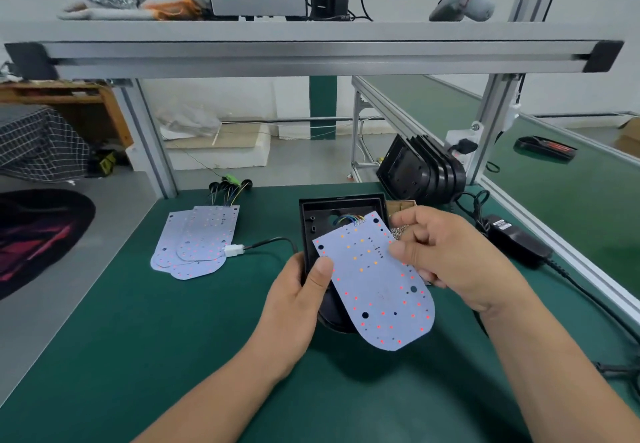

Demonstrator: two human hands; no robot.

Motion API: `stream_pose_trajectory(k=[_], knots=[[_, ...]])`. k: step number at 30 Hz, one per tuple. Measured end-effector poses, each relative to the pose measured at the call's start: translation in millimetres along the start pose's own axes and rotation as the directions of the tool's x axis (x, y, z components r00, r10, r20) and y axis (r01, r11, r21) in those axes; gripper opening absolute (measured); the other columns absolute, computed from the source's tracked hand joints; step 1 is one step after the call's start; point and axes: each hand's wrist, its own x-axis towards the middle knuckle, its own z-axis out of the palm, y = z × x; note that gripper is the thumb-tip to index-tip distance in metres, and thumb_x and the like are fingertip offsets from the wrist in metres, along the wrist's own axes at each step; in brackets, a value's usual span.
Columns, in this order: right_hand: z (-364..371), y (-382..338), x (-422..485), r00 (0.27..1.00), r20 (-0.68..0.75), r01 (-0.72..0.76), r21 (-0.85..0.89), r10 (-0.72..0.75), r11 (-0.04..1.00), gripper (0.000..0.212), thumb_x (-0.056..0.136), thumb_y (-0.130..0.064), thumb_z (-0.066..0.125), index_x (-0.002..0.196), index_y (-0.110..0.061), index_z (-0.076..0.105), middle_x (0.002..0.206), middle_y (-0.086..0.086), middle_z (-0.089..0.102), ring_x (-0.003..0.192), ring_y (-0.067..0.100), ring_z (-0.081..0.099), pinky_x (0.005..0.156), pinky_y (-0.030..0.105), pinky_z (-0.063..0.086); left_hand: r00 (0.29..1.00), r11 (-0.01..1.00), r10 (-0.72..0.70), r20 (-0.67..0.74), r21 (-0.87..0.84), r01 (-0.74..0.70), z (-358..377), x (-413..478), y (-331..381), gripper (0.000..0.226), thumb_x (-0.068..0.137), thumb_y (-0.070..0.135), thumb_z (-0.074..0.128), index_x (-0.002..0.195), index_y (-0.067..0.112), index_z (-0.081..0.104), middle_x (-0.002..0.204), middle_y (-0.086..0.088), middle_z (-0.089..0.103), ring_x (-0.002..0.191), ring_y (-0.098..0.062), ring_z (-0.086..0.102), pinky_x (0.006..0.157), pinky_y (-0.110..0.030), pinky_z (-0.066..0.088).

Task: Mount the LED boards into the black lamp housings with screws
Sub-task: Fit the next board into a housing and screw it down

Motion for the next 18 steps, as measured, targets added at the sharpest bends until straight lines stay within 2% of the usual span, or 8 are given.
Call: stream_pose_trajectory(k=[4, 8, 11, 14, 15, 17, 18], knots=[[10, -1, 1, 0.995, -0.093, 0.049, 0.117, -0.038, 0.992, 0.034, 0.098, 0.0, 0.07, 0.124, -0.021, 0.064, 0.077, 0.003, 0.063, 0.048, 0.012, 0.043, 0.042, 0.018, 0.039, 1.0, 0.999, 0.013, -0.001, -0.04, -0.013, -1, 0, 2, 0.058, 0.092, 0.068, 0.054, 0.123, 0.02, 0.066, 0.119, 0.009, 0.077, 0.115, -0.014, 0.071, 0.097, -0.032, 0.057], [29, 2, 2, 0.98, -0.178, 0.118, 0.189, -0.085, 0.975, 0.025, 0.098, 0.001, 0.07, 0.111, -0.02, 0.063, 0.075, 0.003, 0.064, 0.047, 0.01, 0.043, 0.043, 0.021, 0.041, 0.999, 0.998, 0.017, 0.039, -0.067, -0.014, 0, 0, 3, 0.061, 0.088, 0.066, 0.064, 0.129, 0.02, 0.061, 0.124, 0.006, 0.075, 0.117, -0.015, 0.071, 0.097, -0.035, 0.058], [40, 6, 2, 0.963, -0.232, 0.164, 0.109, -0.135, 0.981, 0.024, 0.097, -0.003, 0.071, 0.1, -0.025, 0.061, 0.07, -0.005, 0.065, 0.049, 0.007, 0.048, 0.045, 0.022, 0.044, 0.999, 0.998, 0.018, 0.043, -0.059, -0.016, 0, 2, 3, 0.057, 0.086, 0.05, 0.076, 0.132, 0.021, 0.059, 0.126, 0.006, 0.075, 0.116, -0.017, 0.072, 0.097, -0.04, 0.058], [41, 11, 3, 0.938, -0.278, 0.166, -0.158, -0.205, 0.973, 0.029, 0.095, -0.013, 0.074, 0.098, -0.037, 0.059, 0.077, -0.003, 0.07, 0.062, 0.013, 0.059, 0.055, 0.03, 0.052, 0.998, 0.999, 0.053, -0.028, -0.01, -0.054, -2, 3, 2, 0.048, 0.084, 0.047, 0.077, 0.124, 0.026, 0.063, 0.119, 0.005, 0.076, 0.106, -0.014, 0.073, 0.085, -0.027, 0.058], [42, 11, 4, 0.933, -0.288, 0.166, -0.19, -0.217, 0.968, 0.03, 0.095, -0.014, 0.074, 0.099, -0.039, 0.059, 0.078, -0.002, 0.07, 0.065, 0.016, 0.06, 0.058, 0.034, 0.055, 0.998, 0.999, 0.052, -0.038, 0.004, -0.052, -3, 3, 2, 0.046, 0.084, 0.05, 0.076, 0.122, 0.027, 0.063, 0.117, 0.005, 0.076, 0.103, -0.015, 0.073, 0.082, -0.026, 0.057], [43, 11, 4, 0.937, -0.283, 0.177, -0.117, -0.204, 0.977, 0.031, 0.096, -0.011, 0.072, 0.101, -0.039, 0.06, 0.077, -0.001, 0.068, 0.062, 0.014, 0.056, 0.054, 0.035, 0.056, 0.999, 0.999, 0.04, -0.015, -0.014, -0.04, -4, 3, 3, 0.05, 0.087, 0.058, 0.07, 0.123, 0.024, 0.064, 0.116, 0.006, 0.077, 0.105, -0.017, 0.074, 0.084, -0.029, 0.057], [42, 11, 5, 0.946, -0.273, 0.174, -0.027, -0.175, 0.984, 0.032, 0.097, -0.008, 0.071, 0.101, -0.038, 0.061, 0.075, -0.001, 0.066, 0.058, 0.012, 0.053, 0.049, 0.03, 0.052, 0.999, 0.999, 0.034, 0.003, -0.034, -0.034, -4, 3, 3, 0.055, 0.087, 0.063, 0.067, 0.124, 0.022, 0.063, 0.118, 0.006, 0.077, 0.108, -0.018, 0.073, 0.087, -0.032, 0.058]])
